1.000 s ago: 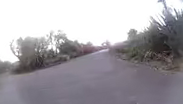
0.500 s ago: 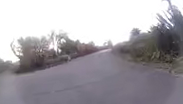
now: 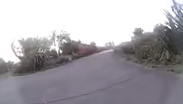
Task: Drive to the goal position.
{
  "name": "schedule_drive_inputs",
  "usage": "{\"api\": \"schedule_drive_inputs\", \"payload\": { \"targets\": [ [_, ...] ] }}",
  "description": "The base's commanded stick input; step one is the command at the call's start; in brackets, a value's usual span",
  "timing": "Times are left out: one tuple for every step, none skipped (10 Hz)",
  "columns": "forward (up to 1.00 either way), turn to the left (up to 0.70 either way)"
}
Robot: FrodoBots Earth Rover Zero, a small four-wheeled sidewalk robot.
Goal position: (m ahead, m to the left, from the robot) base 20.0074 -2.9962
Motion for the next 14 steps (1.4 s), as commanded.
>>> {"api": "schedule_drive_inputs", "payload": {
  "targets": [
    [0.7, -0.35],
    [0.7, -0.35],
    [0.7, -0.35],
    [0.7, -0.35],
    [0.7, -0.35],
    [0.7, -0.33],
    [0.7, -0.2],
    [0.7, -0.08],
    [0.7, 0.0],
    [0.7, 0.0],
    [0.7, 0.0],
    [0.7, 0.0],
    [0.7, 0.0],
    [0.7, 0.0]
  ]
}}
